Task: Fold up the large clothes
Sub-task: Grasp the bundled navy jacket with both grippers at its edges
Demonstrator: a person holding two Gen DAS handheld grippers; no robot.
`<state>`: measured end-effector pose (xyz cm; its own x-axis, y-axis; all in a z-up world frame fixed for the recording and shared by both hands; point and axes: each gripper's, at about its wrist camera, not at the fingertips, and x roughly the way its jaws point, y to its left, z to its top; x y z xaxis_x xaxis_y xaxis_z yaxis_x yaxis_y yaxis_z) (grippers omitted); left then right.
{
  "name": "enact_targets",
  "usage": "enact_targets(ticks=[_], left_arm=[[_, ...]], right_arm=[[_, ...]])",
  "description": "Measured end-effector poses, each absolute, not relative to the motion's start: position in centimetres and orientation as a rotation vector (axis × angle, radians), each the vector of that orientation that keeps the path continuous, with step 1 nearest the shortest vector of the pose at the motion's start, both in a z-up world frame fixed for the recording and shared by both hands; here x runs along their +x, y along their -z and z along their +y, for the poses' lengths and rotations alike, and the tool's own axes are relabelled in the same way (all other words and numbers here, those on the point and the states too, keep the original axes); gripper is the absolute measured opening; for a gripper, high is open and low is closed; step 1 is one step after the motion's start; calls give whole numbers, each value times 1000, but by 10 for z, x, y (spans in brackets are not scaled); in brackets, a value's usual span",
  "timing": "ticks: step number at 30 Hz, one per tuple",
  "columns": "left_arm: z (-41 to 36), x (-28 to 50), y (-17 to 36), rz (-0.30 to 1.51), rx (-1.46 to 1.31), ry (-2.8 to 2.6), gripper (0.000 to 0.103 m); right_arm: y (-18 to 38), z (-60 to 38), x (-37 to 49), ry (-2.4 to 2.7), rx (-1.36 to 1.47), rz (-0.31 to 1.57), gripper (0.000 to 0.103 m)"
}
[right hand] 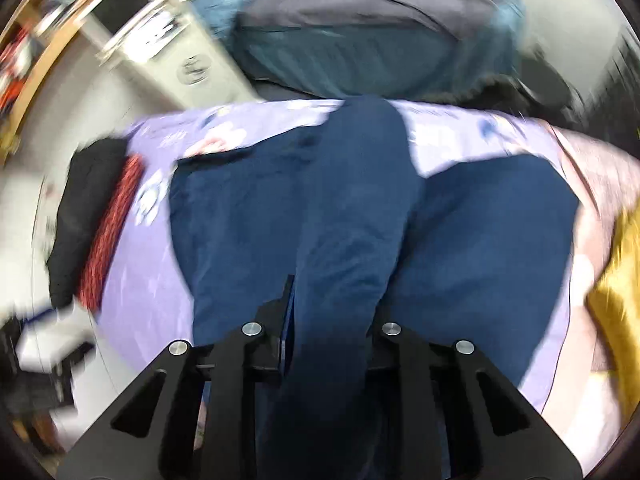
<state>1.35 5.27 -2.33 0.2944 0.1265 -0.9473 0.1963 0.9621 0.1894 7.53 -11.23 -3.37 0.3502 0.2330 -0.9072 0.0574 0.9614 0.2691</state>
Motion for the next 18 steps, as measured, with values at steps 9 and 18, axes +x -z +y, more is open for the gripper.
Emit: enact_targets(ticks=[9,18], left_arm=[[21,40,-7,1179,286,70,97],[-55,53,-3,1145,369,235,97]], right_arm=[[20,-40,-19,-526,143,1306,57],[25,-216,-15,74,382,1154,77]])
